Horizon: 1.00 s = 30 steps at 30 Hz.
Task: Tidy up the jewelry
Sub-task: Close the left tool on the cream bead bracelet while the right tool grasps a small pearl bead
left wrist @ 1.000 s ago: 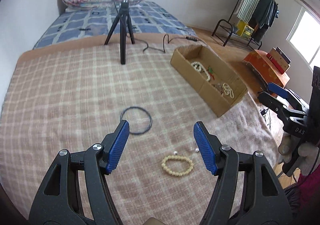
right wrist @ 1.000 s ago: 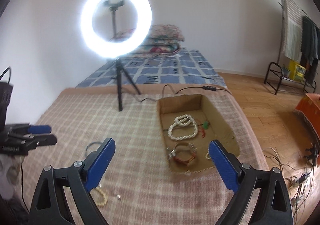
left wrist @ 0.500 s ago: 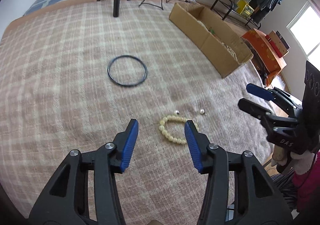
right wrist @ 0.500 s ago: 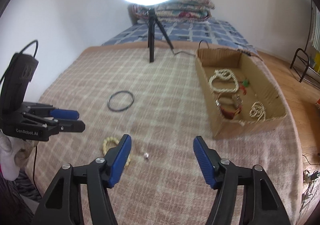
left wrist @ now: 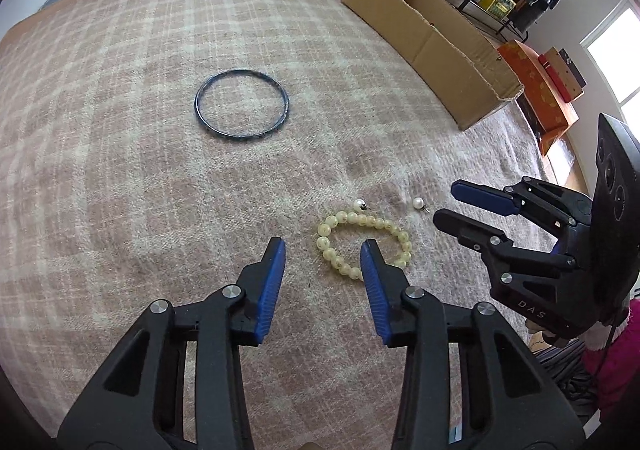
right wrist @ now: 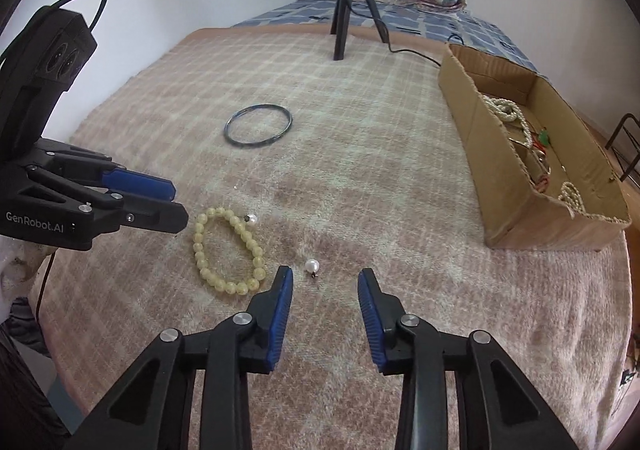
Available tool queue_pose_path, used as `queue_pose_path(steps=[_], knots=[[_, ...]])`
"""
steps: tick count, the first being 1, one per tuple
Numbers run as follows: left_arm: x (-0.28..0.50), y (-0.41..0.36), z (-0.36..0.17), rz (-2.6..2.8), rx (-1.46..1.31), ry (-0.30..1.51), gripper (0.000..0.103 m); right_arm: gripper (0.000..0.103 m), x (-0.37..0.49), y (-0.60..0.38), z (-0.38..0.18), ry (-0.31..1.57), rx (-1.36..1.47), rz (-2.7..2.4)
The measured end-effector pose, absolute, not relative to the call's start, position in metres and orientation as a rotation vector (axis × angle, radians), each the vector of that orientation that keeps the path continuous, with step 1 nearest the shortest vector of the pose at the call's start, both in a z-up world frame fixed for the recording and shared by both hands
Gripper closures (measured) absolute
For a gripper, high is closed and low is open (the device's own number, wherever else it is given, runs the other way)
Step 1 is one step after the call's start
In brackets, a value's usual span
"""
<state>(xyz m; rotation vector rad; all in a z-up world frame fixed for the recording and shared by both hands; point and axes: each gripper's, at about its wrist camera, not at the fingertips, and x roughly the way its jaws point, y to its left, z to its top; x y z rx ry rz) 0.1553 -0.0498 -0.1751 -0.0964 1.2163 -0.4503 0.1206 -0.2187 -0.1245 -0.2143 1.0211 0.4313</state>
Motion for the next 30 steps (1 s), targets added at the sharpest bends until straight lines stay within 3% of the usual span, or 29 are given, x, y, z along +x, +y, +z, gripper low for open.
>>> queue_pose_path(steps=[20,30], knots=[[0.162,-0.073,-0.198,-0.434,-0.001,1.241,0.069,0.076,0.134,-0.209,-0.141,1.046,-0.248,0.447],[0.163,-0.074,-0.203,-0.426,0.018,1.226,0.079,0.088,0.135,-0.197,-0.146,1.038,-0.303,0.470]])
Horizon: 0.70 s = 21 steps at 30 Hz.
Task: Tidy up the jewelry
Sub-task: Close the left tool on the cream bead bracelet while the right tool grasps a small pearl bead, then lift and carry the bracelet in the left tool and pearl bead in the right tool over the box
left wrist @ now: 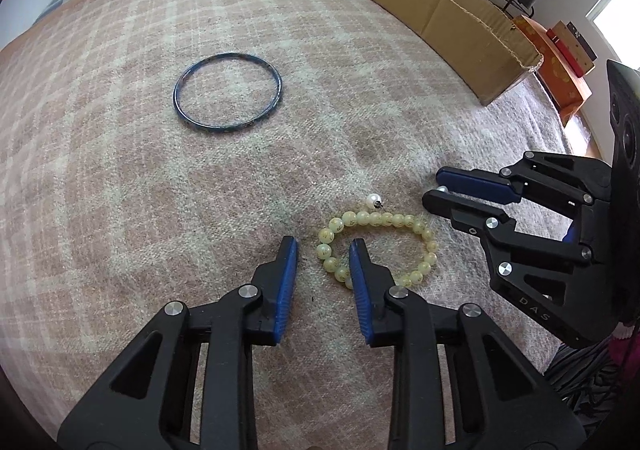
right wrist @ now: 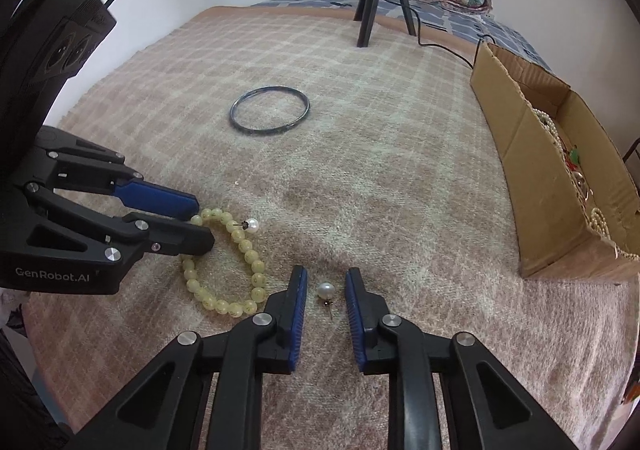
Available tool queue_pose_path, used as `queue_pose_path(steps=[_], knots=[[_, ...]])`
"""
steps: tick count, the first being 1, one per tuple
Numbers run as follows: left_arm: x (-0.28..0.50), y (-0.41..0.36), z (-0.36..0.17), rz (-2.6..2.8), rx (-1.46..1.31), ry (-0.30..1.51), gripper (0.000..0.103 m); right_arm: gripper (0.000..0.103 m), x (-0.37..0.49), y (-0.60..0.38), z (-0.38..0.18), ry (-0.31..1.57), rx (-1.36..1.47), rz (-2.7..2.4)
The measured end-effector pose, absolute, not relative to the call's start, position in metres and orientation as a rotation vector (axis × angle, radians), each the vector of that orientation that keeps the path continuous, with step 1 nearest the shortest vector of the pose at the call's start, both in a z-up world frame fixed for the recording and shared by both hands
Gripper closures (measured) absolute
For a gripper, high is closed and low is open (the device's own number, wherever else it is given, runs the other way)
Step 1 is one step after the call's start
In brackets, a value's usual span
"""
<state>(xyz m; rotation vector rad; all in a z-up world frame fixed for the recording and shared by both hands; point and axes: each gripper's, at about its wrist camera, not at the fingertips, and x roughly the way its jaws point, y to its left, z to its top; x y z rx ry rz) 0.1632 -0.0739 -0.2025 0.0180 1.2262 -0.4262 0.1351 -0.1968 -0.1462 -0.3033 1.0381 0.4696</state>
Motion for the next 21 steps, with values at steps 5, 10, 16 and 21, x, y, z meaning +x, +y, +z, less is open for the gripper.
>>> queue_pose_path(steps=[5,10,16,21], knots=[[0.163,-0.075,-0.202,-0.425,0.046,1.210,0.093,0.097,0.132,-0.192,-0.148,1.033,-0.334,0.473],[0.161,-0.071,-0.199,-0.428,0.037,1.206,0.098,0.097,0.131,-0.193,-0.145,1.032,-0.321,0.476],[0.154,-0.064,-0.183,-0.436,0.011,1.182,0.098,0.097,0.126,-0.196,-0.129,0.997,-0.289,0.478],[0.148,-0.053,-0.162,-0.441,-0.016,1.138,0.098,0.097,0.120,-0.194,-0.112,0.962,-0.273,0.487]])
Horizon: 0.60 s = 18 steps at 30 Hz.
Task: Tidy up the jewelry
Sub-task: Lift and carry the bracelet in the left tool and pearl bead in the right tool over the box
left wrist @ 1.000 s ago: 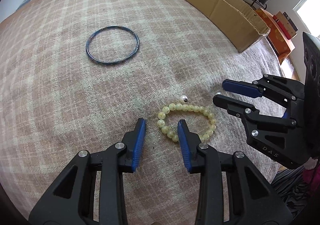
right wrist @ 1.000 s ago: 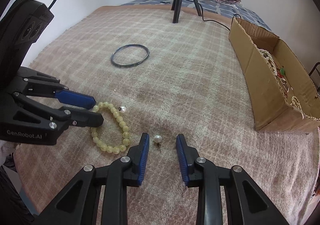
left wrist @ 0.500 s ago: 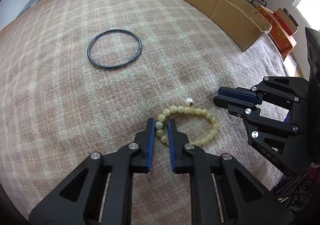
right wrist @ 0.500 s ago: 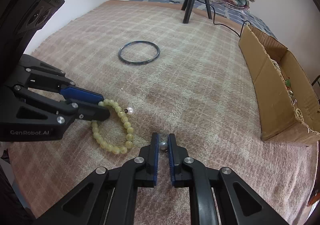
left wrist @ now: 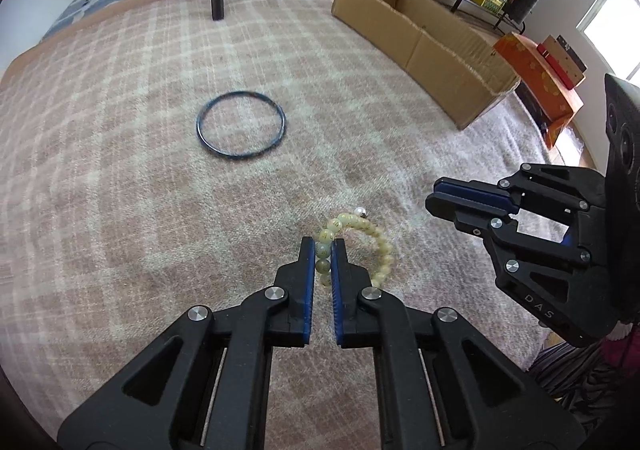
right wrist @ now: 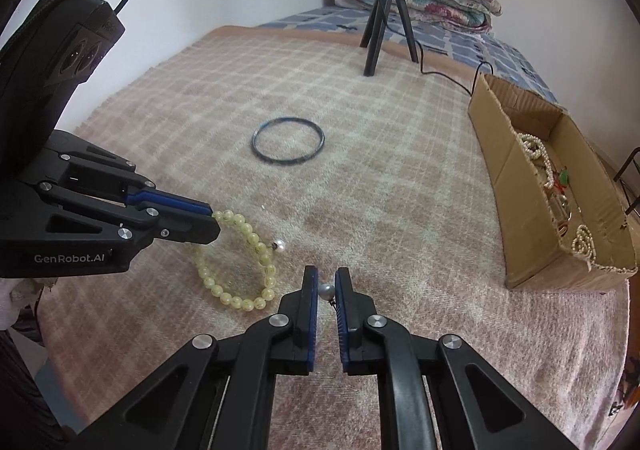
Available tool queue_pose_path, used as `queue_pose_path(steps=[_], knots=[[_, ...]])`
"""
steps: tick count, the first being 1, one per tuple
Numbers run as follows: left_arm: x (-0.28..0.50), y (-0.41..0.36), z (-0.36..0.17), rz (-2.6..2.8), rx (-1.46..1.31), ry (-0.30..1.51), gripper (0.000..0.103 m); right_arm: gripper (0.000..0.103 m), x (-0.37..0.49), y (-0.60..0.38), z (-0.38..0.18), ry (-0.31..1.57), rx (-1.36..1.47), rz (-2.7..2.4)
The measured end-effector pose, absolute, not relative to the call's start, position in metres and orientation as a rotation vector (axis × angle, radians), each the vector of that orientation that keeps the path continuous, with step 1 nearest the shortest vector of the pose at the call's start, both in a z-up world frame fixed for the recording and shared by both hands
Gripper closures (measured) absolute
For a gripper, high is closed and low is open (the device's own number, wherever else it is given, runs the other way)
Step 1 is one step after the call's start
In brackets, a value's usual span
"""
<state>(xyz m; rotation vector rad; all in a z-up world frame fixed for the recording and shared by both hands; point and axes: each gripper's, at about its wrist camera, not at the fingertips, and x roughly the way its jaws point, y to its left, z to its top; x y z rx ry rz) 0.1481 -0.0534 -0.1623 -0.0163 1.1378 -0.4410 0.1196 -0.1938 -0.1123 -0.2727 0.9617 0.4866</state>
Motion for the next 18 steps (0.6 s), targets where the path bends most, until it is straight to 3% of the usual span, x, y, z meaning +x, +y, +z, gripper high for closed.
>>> queue_pose_path(steps=[18], knots=[[0.163,-0.032,-0.089,-0.439,-0.129,0.972,0.098,0.097,0.121,-0.219,-0.052,0.832,-0.184,0.438]])
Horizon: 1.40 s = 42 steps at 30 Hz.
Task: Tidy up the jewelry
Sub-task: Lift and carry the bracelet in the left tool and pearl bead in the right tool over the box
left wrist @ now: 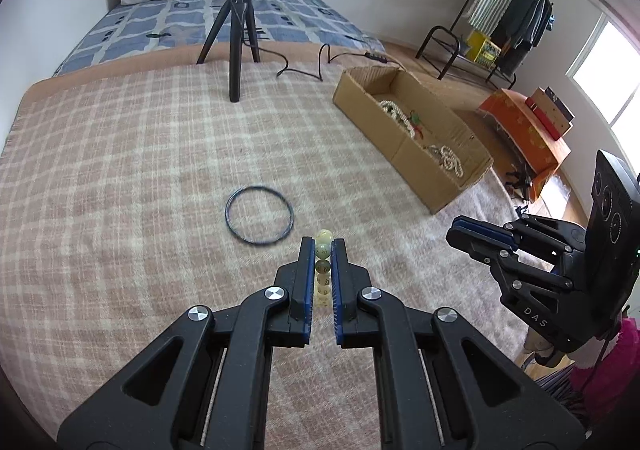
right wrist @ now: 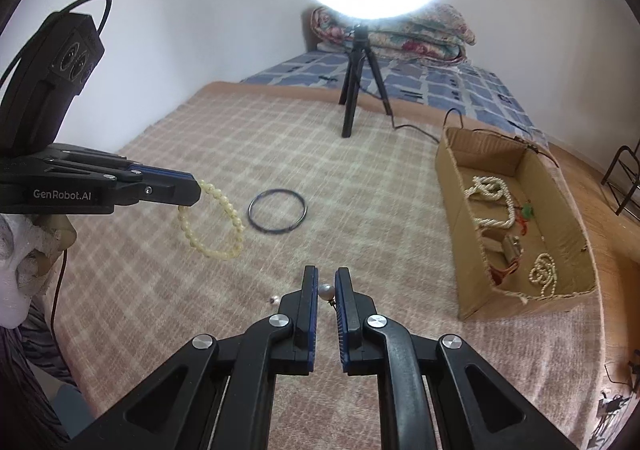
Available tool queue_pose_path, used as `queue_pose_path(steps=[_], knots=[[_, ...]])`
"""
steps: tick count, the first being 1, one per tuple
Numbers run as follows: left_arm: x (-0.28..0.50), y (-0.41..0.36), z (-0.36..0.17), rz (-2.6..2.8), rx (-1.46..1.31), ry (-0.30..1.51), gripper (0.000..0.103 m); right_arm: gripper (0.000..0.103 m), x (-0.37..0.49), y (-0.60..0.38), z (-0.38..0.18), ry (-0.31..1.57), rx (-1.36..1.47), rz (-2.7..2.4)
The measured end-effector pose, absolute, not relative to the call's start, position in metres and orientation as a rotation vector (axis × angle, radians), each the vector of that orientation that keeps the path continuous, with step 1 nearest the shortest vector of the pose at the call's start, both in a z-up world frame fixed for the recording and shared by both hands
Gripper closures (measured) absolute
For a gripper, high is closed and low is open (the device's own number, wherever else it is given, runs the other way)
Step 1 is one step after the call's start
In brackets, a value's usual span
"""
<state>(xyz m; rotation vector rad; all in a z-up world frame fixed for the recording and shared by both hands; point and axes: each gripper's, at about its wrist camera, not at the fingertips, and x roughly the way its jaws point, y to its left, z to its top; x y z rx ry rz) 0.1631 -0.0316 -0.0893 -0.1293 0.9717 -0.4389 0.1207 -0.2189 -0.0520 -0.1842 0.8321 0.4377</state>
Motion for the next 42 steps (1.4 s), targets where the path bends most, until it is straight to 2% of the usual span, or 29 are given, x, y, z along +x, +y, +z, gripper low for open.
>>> queue_pose_path(steps=[14,28,42], knots=[[0.188,-0.065,-0.057,-0.499,-0.162,0.913,0.098,0.097,0.141,-0.282,-0.014,0.759,-0.084,0.318],[0.250,-0.111,-0.024,-0.545,-0.146,0.839,0.098,0.097,0.168,-0.321,-0.010,0.754,-0.024,0.241],[0.321,-0.182,-0.027,-0.574,-0.117,0.829,0.098,0.097,0.189,-0.360,-0.025,0.788,0.065,0.151]])
